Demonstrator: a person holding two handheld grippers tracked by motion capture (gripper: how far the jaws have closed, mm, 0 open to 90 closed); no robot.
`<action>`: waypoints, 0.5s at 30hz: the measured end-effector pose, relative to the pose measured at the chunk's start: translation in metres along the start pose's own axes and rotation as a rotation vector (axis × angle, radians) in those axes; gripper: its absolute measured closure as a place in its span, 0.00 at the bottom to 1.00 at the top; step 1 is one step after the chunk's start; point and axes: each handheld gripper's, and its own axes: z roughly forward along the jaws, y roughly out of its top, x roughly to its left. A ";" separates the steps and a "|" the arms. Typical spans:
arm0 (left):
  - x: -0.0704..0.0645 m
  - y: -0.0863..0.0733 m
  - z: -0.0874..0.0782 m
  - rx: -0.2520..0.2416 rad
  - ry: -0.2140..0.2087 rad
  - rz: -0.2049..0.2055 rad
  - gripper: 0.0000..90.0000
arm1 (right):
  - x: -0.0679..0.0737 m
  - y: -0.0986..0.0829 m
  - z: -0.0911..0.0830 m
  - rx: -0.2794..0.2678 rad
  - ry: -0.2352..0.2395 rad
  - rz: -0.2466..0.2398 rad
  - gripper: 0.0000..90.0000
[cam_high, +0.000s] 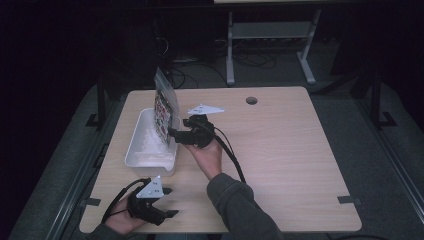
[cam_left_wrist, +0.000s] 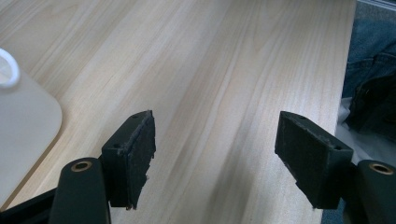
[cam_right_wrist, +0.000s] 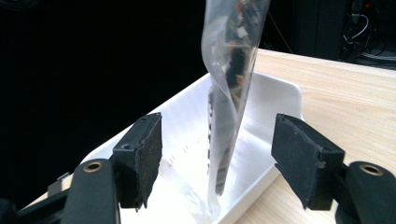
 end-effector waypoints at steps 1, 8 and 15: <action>0.000 0.000 0.000 -0.001 -0.003 -0.001 0.31 | -0.001 -0.001 -0.002 0.002 0.000 -0.006 0.36; 0.000 0.000 0.000 -0.011 -0.009 -0.003 0.31 | -0.008 -0.005 -0.018 0.023 0.034 -0.010 0.35; 0.001 0.000 0.000 -0.015 -0.006 -0.004 0.31 | -0.019 -0.009 -0.036 0.051 0.057 -0.020 0.34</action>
